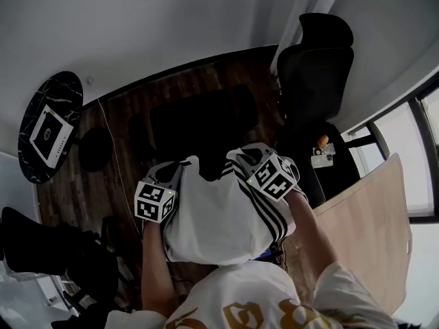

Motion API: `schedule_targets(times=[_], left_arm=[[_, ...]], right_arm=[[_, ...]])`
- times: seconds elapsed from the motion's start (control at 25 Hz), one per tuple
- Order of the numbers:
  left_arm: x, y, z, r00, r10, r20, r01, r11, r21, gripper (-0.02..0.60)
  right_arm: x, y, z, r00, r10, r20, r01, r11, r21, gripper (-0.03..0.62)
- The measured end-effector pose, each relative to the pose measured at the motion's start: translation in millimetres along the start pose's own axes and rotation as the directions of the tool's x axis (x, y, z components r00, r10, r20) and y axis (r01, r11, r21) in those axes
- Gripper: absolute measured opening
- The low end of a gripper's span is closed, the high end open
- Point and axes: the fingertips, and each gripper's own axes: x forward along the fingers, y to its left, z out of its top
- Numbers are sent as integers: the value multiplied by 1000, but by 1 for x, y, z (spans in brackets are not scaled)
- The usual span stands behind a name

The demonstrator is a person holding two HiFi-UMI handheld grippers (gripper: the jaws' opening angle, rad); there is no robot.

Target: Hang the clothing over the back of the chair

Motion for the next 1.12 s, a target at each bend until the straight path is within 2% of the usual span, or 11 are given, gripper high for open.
schedule_targets(times=[0.08,0.24,0.44,0.6,0.68,0.76,0.84,0.96,1.12], left_arm=[[5,-5,-11,998,-31,-52,32,999,12,34],[7,-15,-31,987,-109,-115,108,994,-12,34],[11,-26,-49,973,-157,-168,155,988,-28,34],[13,-33,-58,959,-188,-214,192,981,-2,34],[14,-43,-62,943,-227,-242,235,972,6,34],[15,-51,-65,929,-259,-265,273,962,15,74],[16,-53,-66,924,-270,-272,284,959,11,117],[12,-51,-63,922,-292,-253,294,955,-29,176],[2,-55,-53,907,-360,-219,352,933,-77,261]], right_arm=[[7,9,-14,996,64,-58,-65,998,-14,23],[15,24,-23,988,130,-86,-132,991,-18,23],[18,32,-30,981,159,-114,-162,987,-17,23],[19,43,-28,975,173,-137,-187,978,-96,51],[20,47,-29,972,181,-153,-200,972,-121,61],[19,49,-29,968,190,-164,-212,969,-129,74],[16,49,-29,968,190,-167,-213,967,-139,74],[11,45,-29,969,185,-166,-209,968,-140,89],[5,44,-29,966,199,-166,-220,969,-117,123]])
